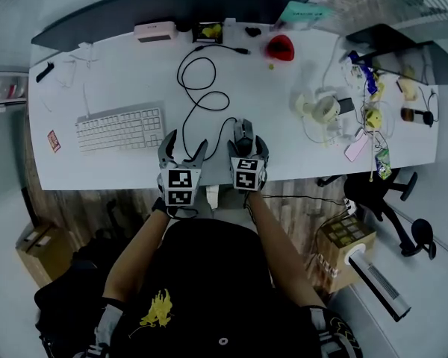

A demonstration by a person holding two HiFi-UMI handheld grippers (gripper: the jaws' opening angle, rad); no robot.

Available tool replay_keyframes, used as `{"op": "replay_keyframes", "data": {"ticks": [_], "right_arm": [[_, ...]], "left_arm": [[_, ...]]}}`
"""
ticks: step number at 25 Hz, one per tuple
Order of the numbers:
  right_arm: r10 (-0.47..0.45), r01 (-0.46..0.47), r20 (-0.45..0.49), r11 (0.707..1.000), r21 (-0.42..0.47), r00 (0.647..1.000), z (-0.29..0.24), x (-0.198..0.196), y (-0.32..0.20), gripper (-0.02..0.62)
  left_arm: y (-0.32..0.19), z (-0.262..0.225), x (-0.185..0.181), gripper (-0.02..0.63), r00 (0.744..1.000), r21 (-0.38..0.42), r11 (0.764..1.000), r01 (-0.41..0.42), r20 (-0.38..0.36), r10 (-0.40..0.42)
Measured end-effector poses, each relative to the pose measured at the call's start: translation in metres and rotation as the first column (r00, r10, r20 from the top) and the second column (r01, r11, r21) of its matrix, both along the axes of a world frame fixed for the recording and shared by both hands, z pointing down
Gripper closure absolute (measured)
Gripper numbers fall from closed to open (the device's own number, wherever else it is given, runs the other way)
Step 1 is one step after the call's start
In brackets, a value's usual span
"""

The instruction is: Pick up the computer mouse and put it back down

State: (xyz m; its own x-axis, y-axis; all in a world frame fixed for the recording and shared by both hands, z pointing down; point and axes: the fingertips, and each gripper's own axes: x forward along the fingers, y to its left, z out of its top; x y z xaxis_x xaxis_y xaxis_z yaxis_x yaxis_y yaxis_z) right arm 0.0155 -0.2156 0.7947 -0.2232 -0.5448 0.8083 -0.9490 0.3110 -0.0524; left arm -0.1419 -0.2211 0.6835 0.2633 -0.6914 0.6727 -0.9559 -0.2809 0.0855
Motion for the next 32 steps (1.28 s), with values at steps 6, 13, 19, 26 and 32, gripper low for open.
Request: {"op": "replay_keyframes", "data": {"ticks": [6,13,19,26,32], "right_arm": [[-0.002,0.002,0.007,1.0,0.01,1.0,0.002,0.001,0.0,0.293],[0.015,-0.017,0.024,0.996,0.088,1.0,-0.038,0.007,-0.019,0.296],[0.024,-0.042,0.083,0.972,0.229,0.996,-0.117,0.01,-0.051,0.296],[0.005,-0.081,0.174,0.896,0.437,0.985,-0.243,0.012,-0.097,0.298],[-0.064,-0.087,0.214,0.773,0.628,0.975,-0.357,0.015,-0.124,0.298]], "left_arm": [[0.003,0.0,0.006,0.242,1.0,-0.004,1.0,-0.016,-0.005,0.016],[-0.01,-0.034,0.004,0.242,1.0,0.069,0.997,-0.022,-0.001,0.022],[-0.028,-0.1,-0.004,0.262,1.0,0.214,0.977,-0.011,0.011,0.009],[-0.056,-0.2,-0.016,0.264,0.999,0.419,0.907,-0.036,0.049,0.017],[-0.073,-0.274,-0.018,0.264,1.0,0.53,0.848,-0.003,0.002,0.002]]}}
